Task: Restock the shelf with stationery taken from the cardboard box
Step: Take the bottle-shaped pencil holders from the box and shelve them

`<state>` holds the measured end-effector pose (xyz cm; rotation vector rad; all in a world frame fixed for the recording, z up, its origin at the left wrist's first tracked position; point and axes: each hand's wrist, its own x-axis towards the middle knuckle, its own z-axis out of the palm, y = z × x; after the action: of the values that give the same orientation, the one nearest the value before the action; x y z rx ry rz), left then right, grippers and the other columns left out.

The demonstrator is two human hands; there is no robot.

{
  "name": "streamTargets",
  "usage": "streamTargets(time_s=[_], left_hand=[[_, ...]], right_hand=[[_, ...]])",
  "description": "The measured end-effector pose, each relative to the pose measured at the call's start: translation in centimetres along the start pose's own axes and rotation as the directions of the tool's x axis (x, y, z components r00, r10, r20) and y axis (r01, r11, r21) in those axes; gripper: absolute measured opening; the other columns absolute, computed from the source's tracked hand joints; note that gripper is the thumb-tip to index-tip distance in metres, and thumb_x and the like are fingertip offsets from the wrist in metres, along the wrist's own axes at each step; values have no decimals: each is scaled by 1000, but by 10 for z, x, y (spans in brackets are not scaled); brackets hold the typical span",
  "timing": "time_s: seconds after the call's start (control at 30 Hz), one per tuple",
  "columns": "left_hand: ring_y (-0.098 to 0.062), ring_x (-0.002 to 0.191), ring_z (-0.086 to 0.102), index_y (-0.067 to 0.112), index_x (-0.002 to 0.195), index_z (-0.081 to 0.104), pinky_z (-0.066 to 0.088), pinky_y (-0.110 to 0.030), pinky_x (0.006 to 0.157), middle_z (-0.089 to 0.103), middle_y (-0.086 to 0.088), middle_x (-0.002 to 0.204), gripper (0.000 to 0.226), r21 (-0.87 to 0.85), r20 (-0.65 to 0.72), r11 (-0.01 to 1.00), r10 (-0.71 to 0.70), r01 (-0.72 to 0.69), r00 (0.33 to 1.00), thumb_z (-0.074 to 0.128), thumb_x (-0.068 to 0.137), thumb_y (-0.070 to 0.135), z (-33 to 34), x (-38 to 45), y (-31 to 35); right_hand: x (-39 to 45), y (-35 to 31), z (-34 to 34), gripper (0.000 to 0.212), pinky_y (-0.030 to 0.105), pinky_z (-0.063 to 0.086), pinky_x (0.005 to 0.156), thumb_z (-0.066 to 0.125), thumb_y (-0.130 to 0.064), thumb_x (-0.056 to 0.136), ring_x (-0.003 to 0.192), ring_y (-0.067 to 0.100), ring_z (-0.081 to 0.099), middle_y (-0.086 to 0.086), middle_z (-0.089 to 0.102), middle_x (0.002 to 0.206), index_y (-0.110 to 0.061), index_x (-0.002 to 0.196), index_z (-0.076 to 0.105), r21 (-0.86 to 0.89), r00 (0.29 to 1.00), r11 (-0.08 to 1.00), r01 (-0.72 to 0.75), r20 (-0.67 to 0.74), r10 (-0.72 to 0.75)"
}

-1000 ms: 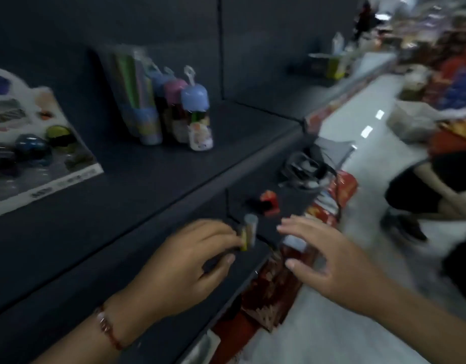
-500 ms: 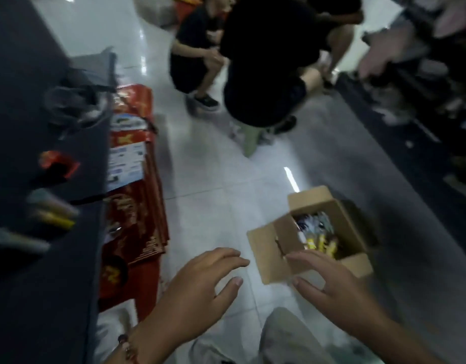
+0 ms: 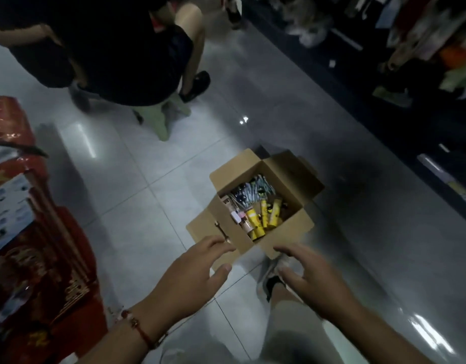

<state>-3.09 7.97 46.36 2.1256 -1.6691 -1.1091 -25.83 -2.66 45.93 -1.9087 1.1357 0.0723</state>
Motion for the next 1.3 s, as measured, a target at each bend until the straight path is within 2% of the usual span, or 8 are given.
streamTargets(time_s=[0.3, 0.43, 0.6, 0.77, 0.93, 1.13, 1.23, 1.3], left_hand=[[5, 110, 46, 41, 138, 44, 35, -8, 89, 40, 26, 139, 39, -36, 133, 982, -180, 186, 975, 48, 99, 40, 71, 161, -26], [6, 119, 42, 37, 138, 47, 32, -4, 91, 44, 20, 139, 39, -59, 144, 970, -224, 234, 964, 50, 99, 37, 134, 243, -96], [-17, 114, 53, 29, 133, 53, 46, -36, 95, 53, 4, 129, 45, 64, 157, 976, -216, 208, 964, 42, 91, 40, 234, 349, -211], [-33, 96, 55, 17, 111, 64, 50, -43, 78, 59, -9, 108, 39, 261, 59, 956, -155, 135, 986, 44, 81, 30, 316, 421, -320], [-39, 120, 46, 18, 137, 48, 45, -48, 90, 54, -14, 128, 50, 464, 27, 886, -27, 12, 999, 53, 88, 29, 358, 430, -373], [-43, 139, 29, 15, 146, 39, 36, -55, 109, 49, -13, 141, 64, 310, -14, 947, -79, 79, 997, 49, 83, 24, 376, 420, -378], [-33, 132, 38, 11, 133, 54, 25, -45, 117, 58, -7, 129, 51, 58, -123, 992, -104, 112, 987, 52, 83, 18, 372, 421, -365], [-18, 127, 46, 16, 130, 56, 28, -25, 114, 58, 1, 124, 45, -207, -164, 958, -232, 196, 959, 56, 86, 22, 362, 421, -346]], right_hand=[[160, 126, -20, 36, 24, 43, 94, 60, -26, 92, 113, 4, 55, -16, 59, 122, -33, 127, 59, -29, 982, 997, -70, 176, 74], [239, 198, 47, 38, 25, 44, 95, 57, -25, 93, 113, 5, 52, -12, 58, 125, -31, 130, 56, -11, 957, 987, -159, 243, 157], [343, 293, 164, 40, 29, 46, 91, 59, -25, 93, 114, 14, 56, -3, 59, 128, -29, 132, 55, 2, 925, 968, -250, 297, 238], [432, 361, 284, 44, 38, 49, 87, 61, -32, 92, 110, 24, 58, 2, 60, 126, -24, 134, 52, 88, 908, 935, -345, 284, 308], [481, 399, 382, 24, 38, 48, 75, 59, -38, 90, 96, 28, 58, 4, 58, 106, -21, 104, 51, 24, 891, 918, -397, 252, 379], [489, 413, 408, 41, 35, 46, 77, 63, -46, 85, 100, 33, 58, 10, 58, 109, -14, 109, 56, -76, 867, 883, -463, 169, 470], [471, 397, 375, 29, 37, 50, 72, 64, -45, 80, 83, 24, 66, 3, 69, 87, -20, 94, 64, 186, 817, 808, -558, 294, 497], [451, 379, 348, 21, 37, 52, 75, 68, -37, 83, 78, 19, 68, 2, 72, 81, -19, 92, 67, 326, 793, 730, -601, 359, 493]])
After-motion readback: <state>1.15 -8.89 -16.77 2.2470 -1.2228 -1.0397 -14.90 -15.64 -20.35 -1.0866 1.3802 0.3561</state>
